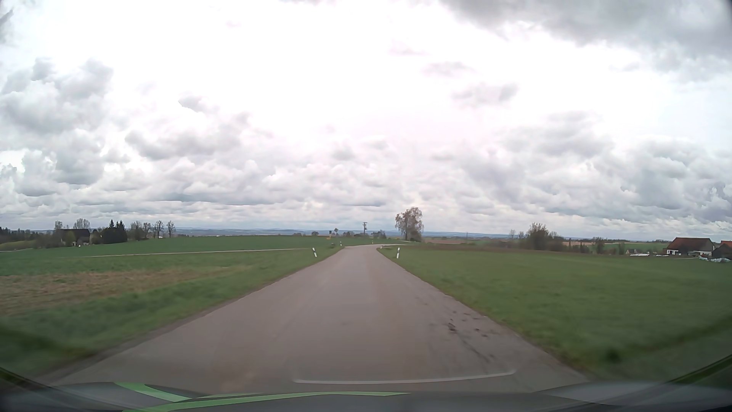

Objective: Follow the waypoints while adhering to traffic rules and regulations

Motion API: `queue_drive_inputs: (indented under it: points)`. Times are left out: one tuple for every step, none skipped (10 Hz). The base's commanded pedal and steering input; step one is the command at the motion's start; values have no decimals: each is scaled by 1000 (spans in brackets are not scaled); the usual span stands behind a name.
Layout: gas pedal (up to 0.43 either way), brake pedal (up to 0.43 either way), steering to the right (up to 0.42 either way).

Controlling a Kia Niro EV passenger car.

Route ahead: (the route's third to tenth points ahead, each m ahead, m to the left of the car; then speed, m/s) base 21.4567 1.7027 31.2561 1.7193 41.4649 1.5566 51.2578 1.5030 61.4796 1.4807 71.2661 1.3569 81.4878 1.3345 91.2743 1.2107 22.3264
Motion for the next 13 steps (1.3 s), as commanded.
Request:
queue_drive_inputs:
  points:
    - [138, 0, -1]
    - [138, 0, 0]
    - [130, 0, 0]
    - [110, 0, 0]
    - [79, 0, 0]
    - [8, 0, 1]
    - [0, 0, 2]
    - [0, 0, 2]
    - [0, 0, 2]
    - [0, 0, 2]
    - [0, 0, 2]
    - [0, 0, 2]
    - [0, 0, 3]
